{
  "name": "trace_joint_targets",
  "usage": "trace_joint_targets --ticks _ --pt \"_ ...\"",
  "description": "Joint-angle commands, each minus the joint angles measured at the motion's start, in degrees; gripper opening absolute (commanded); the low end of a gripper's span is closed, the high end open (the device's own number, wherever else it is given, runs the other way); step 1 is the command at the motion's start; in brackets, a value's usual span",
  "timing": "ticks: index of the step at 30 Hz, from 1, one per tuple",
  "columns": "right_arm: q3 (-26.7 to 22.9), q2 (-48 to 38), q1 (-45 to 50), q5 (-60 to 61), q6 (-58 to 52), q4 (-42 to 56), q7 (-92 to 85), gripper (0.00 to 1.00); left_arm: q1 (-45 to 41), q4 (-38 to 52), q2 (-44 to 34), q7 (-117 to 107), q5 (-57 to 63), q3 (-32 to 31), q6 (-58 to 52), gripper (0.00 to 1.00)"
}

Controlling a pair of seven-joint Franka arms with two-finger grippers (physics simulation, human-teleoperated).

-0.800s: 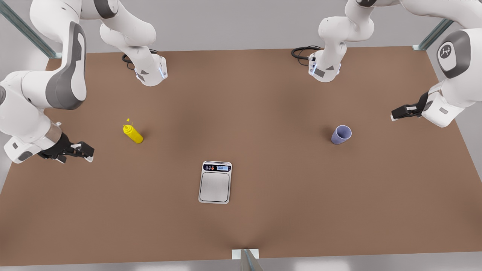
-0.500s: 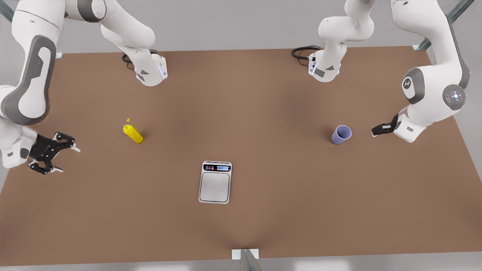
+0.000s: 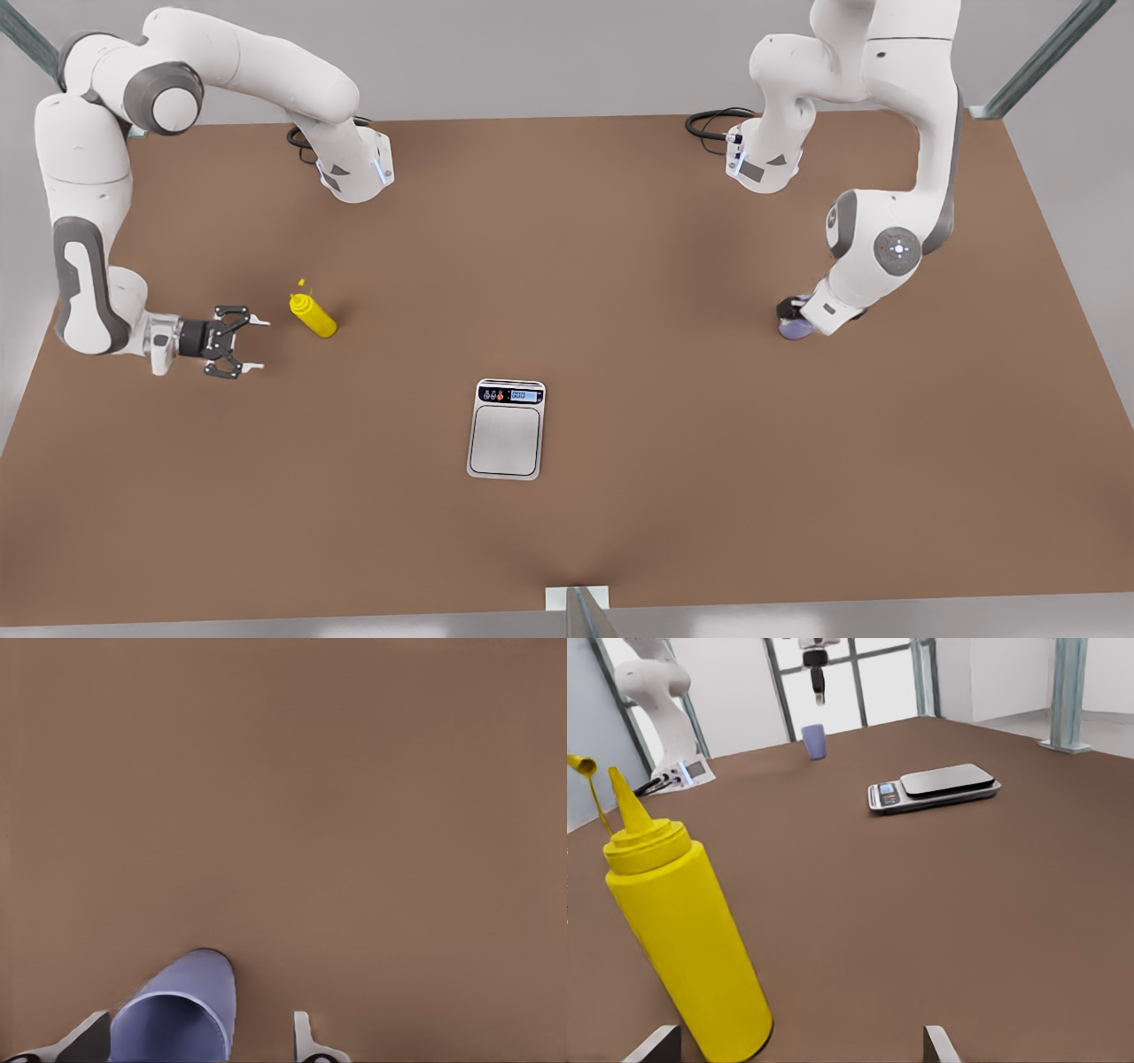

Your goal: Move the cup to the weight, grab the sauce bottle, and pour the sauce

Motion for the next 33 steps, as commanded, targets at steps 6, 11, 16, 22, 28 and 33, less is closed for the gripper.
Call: trace_joint_targets --ticks 6,11,16,22,28,33 --pt "0.00 0.64 0.09 -2.02 -1.52 -2.52 -4.75 1.00 1.00 -8.41 -3.44 0.18 0.34 2.40 6.80 1.00" --pt "0.00 0.55 0.26 -5.54 -2.04 -3.84 -8.70 1.00 1.26 -9.38 -2.91 0.17 0.34 3.54 7.51 1.00" --pt "0.09 0.46 0.61 -6.94 -2.75 -4.89 -9.67 1.00 1.79 -9.12 -2.73 -0.61 0.25 4.50 7.15 1.00" --pt "1.41 0.64 0.70 -6.86 -3.80 -5.94 -9.49 1.00 9.70 3.54 1.75 8.70 0.16 4.50 -4.27 1.00" --pt "2.20 0.64 2.72 -6.15 -3.45 -7.26 -9.23 1.00 9.52 -1.73 -0.36 11.43 0.42 6.17 0.12 1.00" --pt "3.25 0.73 2.72 -5.63 -3.71 -7.35 -8.96 1.00 9.35 -4.81 -0.18 11.43 0.42 6.17 4.96 1.00"
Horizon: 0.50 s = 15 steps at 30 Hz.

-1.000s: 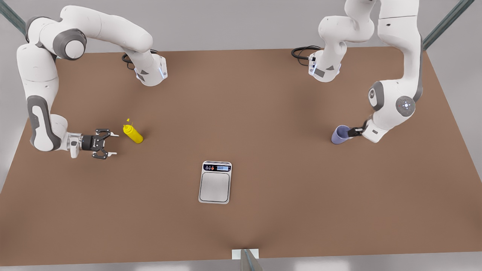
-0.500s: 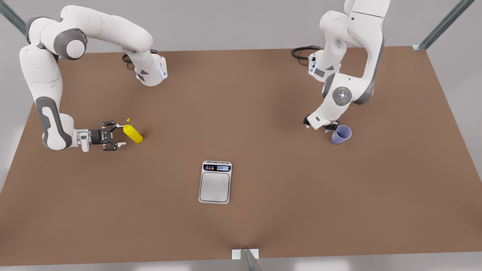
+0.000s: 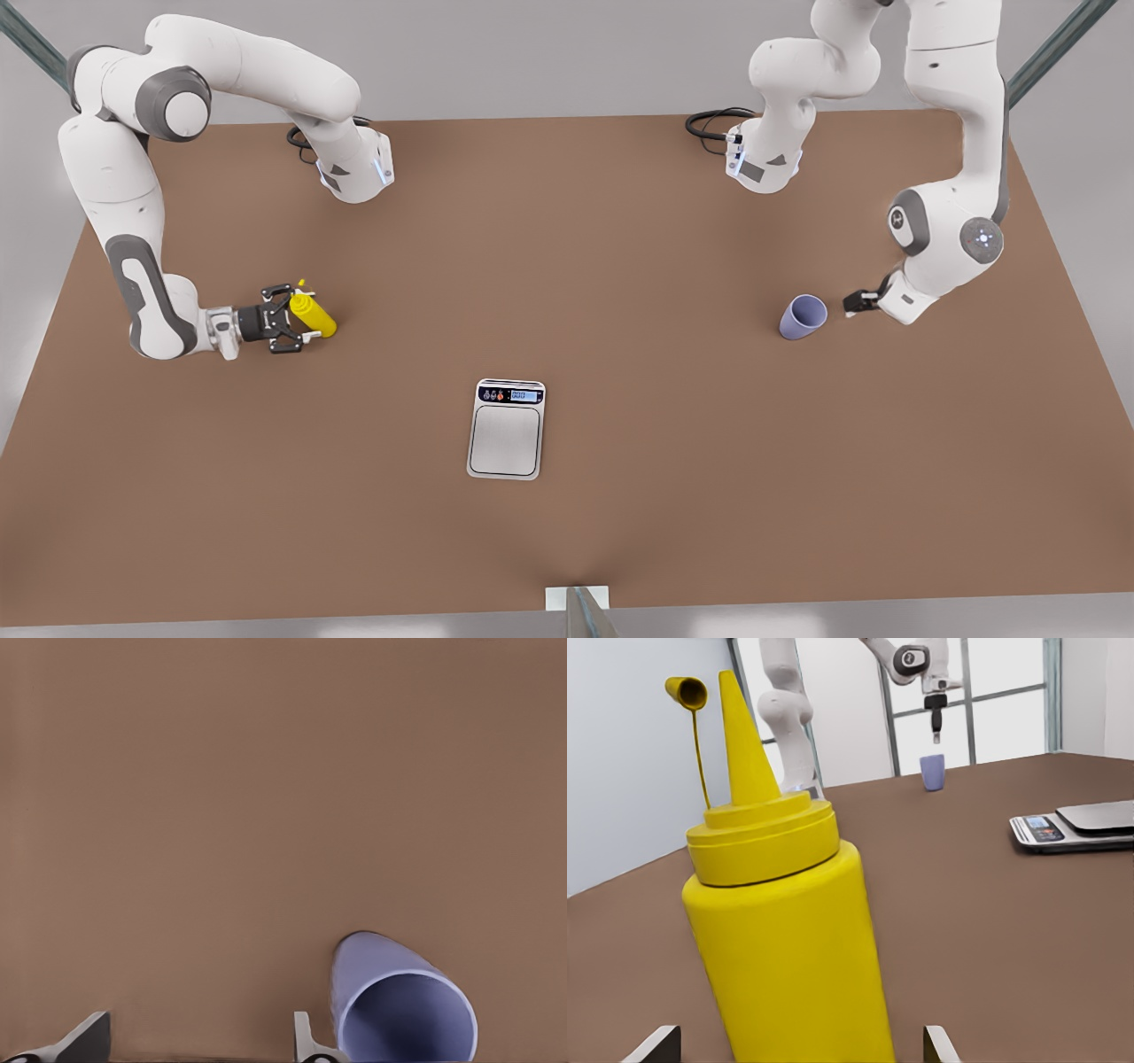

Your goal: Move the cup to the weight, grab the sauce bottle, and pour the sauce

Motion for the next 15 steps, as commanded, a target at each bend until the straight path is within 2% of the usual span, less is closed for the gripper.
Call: trace_joint_targets --ticks 1,7,8,10,12,15 --pt "0.16 0.00 -0.01 0.10 0.02 -0.02 0.00 1.00 -1.35 -0.13 0.00 0.09 0.00 0.28 0.00 1.00" --pt "0.60 0.09 0.70 0.18 0.19 -0.11 0.18 1.00 -2.41 -5.05 -0.44 -0.18 0.00 0.64 5.10 1.00" --pt "0.51 0.09 0.70 0.18 0.19 -0.11 0.18 0.93 -2.49 -5.31 -0.26 -0.18 0.00 0.64 5.63 1.00" --pt "0.51 0.09 0.70 0.18 0.19 -0.11 0.18 0.86 -2.49 -5.31 0.27 -0.26 0.00 0.64 5.71 1.00" --pt "0.60 0.09 0.70 0.18 0.19 -0.11 0.18 0.75 -2.49 -5.40 0.18 -0.26 0.00 0.64 5.71 1.00" --pt "0.60 0.17 0.70 0.18 0.19 -0.11 0.18 0.69 -3.55 -5.40 -0.53 -0.26 -0.09 0.55 5.71 1.00"
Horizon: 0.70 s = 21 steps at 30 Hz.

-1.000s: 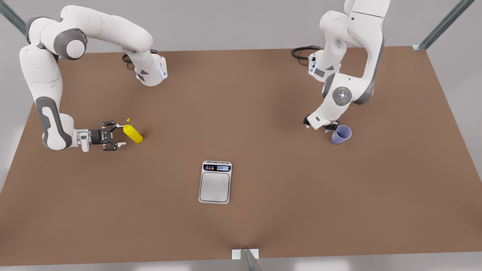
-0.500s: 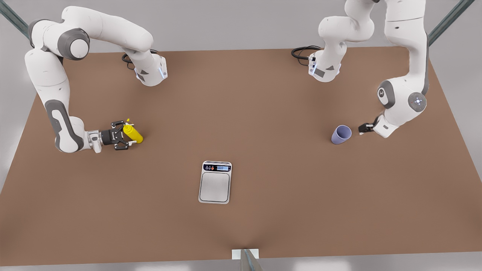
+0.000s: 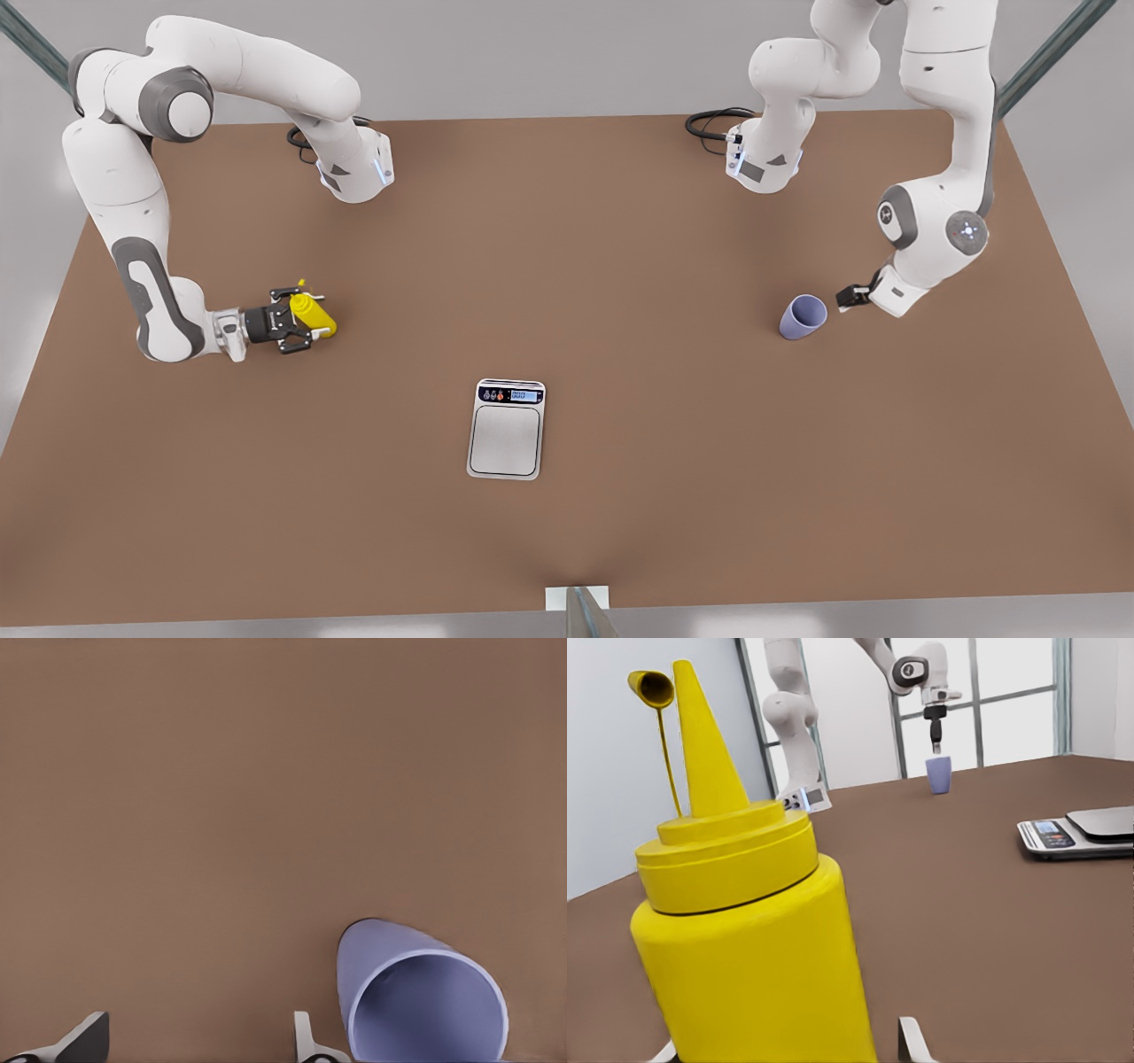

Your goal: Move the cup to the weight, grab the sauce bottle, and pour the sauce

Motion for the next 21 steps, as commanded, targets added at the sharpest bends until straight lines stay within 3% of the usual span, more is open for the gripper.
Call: trace_joint_targets --ticks 1,14,21 --pt "-0.06 0.00 0.01 0.00 0.00 0.00 0.06 0.69 0.23 0.00 0.12 0.00 -0.11 -0.01 0.18 1.00" --pt "0.02 -0.27 -0.08 0.00 -0.79 0.53 1.56 0.58 -2.76 0.09 0.56 0.00 -0.11 -1.16 1.94 1.00" --pt "0.02 -0.62 -0.08 0.70 -2.20 0.79 2.53 0.57 -3.37 0.00 1.96 0.00 -0.11 -1.24 1.94 1.00"
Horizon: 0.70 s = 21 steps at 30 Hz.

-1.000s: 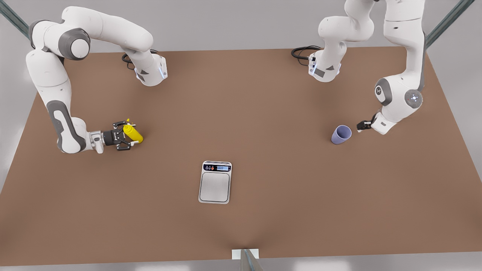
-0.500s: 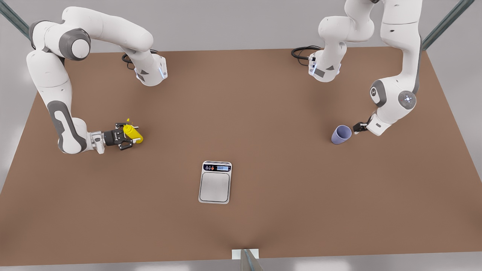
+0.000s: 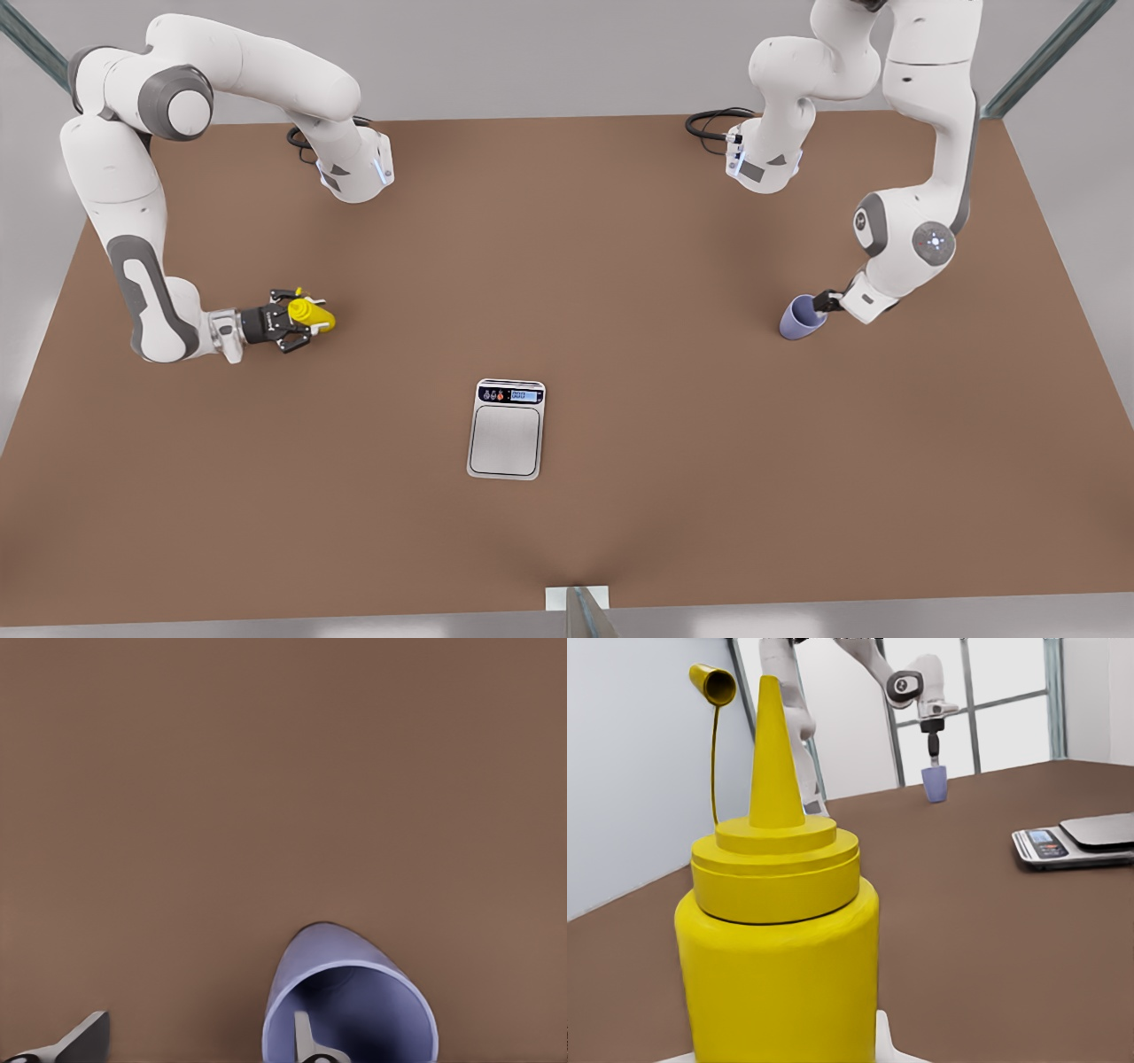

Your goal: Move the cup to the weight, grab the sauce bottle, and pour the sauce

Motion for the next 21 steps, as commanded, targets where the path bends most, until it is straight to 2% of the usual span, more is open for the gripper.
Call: trace_joint_targets --ticks 1,5,6,7,9,11,12,15,19,21 --pt "0.01 -0.10 0.00 0.07 -0.45 0.10 0.18 0.57 0.03 0.00 0.01 0.00 0.02 0.00 0.00 1.00" --pt "-0.07 -4.14 0.09 0.68 -3.09 2.39 5.80 0.57 -0.14 0.00 0.18 0.00 0.02 -0.17 0.09 1.00" --pt "-0.07 -5.81 0.09 0.86 -3.01 3.35 7.38 0.57 -0.14 0.09 0.62 -0.79 -0.07 -0.87 0.18 0.91" --pt "-0.07 -7.13 0.09 0.95 -2.74 4.23 8.70 0.57 -0.14 0.09 1.06 -1.32 -0.07 -1.22 0.62 0.79" --pt "-0.07 -8.54 0.62 1.91 -0.64 6.69 10.46 0.57 -0.23 0.18 1.15 -1.32 -0.07 -1.23 0.62 0.73" --pt "-0.07 -9.85 1.93 3.76 2.62 6.69 11.86 0.57 -0.23 0.26 3.00 -1.41 -0.16 -1.58 2.02 0.56" --pt "-0.07 -10.73 2.64 4.02 4.02 6.69 12.31 0.57 -0.23 0.26 3.35 -1.41 -0.16 -1.67 2.02 0.51" --pt "-0.07 -11.61 3.87 4.90 5.78 8.19 13.98 0.57 -0.93 0.35 4.40 -1.93 -0.51 -2.02 2.02 0.50" --pt "-0.07 -13.63 5.80 4.73 12.46 11.27 17.58 0.57 -1.46 0.35 5.63 -3.17 -0.51 -2.72 1.93 0.25" --pt "-0.07 -18.64 5.36 9.82 20.28 6.26 17.32 0.57 -1.81 0.44 5.54 -3.08 -0.51 -2.72 1.67 0.21"
